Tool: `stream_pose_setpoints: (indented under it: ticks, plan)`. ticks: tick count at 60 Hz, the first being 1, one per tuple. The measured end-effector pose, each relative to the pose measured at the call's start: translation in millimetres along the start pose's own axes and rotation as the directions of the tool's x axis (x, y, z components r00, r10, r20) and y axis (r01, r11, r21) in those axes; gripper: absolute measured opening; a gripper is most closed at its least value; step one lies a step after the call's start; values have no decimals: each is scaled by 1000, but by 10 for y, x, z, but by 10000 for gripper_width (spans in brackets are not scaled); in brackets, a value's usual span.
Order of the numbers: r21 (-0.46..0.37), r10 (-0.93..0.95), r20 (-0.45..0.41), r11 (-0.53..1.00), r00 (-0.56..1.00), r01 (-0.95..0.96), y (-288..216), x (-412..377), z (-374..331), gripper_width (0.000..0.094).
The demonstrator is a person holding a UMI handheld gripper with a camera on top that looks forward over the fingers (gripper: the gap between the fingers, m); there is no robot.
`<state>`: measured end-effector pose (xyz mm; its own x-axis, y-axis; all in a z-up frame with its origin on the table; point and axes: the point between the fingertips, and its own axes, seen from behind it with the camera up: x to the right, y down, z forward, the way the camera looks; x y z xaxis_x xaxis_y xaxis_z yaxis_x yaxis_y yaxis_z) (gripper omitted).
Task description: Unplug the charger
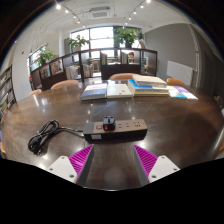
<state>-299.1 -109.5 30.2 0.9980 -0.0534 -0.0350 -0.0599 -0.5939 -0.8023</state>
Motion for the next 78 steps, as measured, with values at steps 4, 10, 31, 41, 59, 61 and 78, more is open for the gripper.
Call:
stream_pose_setpoints:
  ticks: [4,10,31,41,59,61,78]
  plan:
    - [10,-6,6,1000,1000,6,-155,-132,309,736]
    - [24,-20,19,1000,1000,20,-461,-206,702,691]
    - [31,-42,10,999,999,42,-610,-139,1069,180]
    - [-3,-69,35,998,997,69,-1039,-133,843,123]
    - [327,-97,-146,934,985,140,-2948,1661,-105,145]
    - [295,-94,-133,947,987,130,-2705,1787,-8,156]
    - [11,-101,-42,995,994,101,-1114,2391,926,204]
